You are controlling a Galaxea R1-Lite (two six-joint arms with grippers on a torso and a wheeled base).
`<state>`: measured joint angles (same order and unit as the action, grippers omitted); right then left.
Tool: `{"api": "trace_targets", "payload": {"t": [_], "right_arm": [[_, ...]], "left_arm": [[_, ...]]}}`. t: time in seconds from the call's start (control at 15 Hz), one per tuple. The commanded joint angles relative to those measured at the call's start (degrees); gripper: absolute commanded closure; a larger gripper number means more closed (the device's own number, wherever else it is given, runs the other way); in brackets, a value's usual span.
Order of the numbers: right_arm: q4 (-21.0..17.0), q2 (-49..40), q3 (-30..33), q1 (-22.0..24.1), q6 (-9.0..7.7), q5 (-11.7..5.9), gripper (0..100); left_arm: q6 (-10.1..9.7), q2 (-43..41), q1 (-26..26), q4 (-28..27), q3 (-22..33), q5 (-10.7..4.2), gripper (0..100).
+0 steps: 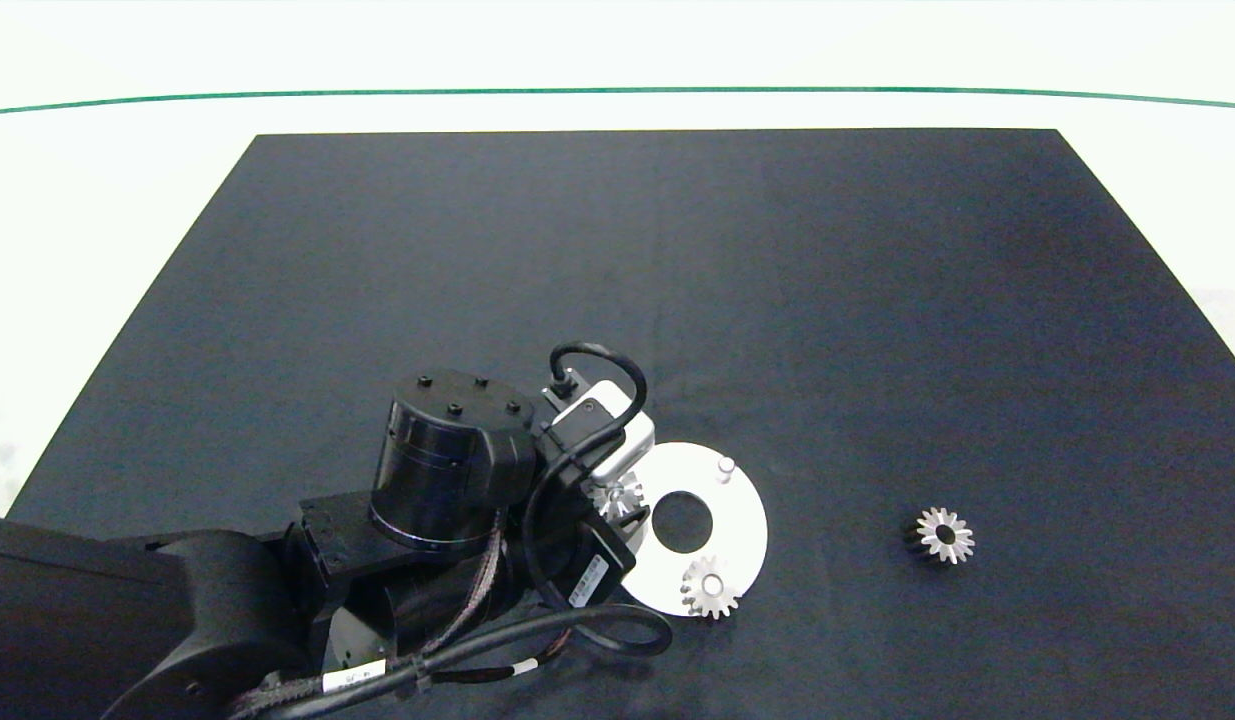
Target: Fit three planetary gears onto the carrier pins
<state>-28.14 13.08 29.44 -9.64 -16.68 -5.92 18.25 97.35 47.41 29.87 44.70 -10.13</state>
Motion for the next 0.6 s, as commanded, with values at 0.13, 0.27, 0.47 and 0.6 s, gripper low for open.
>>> {"api": "trace_targets", "payload": {"t": [0.13,0.27,0.47,0.6], "right_arm": [[-0.2,0.1,0.0,0.0,-0.11,-0.05,0],[-0.2,0.1,0.0,0.0,-0.11,-0.05,0],[-0.2,0.1,0.0,0.0,-0.02,-0.05,0],[-0.2,0.2,0.0,0.0,-0.11,-0.05,0]], "left_arm": [[0.12,0.5,0.0,0.2,-0.1,-0.06,100],[0.12,0.6,0.1,0.3,0.0,-0.06,0],[0.12,0.6,0.1,0.2,0.0,-0.06,0],[0.21,0.6,-0.1,0.2,0.3,-0.06,0]]}}
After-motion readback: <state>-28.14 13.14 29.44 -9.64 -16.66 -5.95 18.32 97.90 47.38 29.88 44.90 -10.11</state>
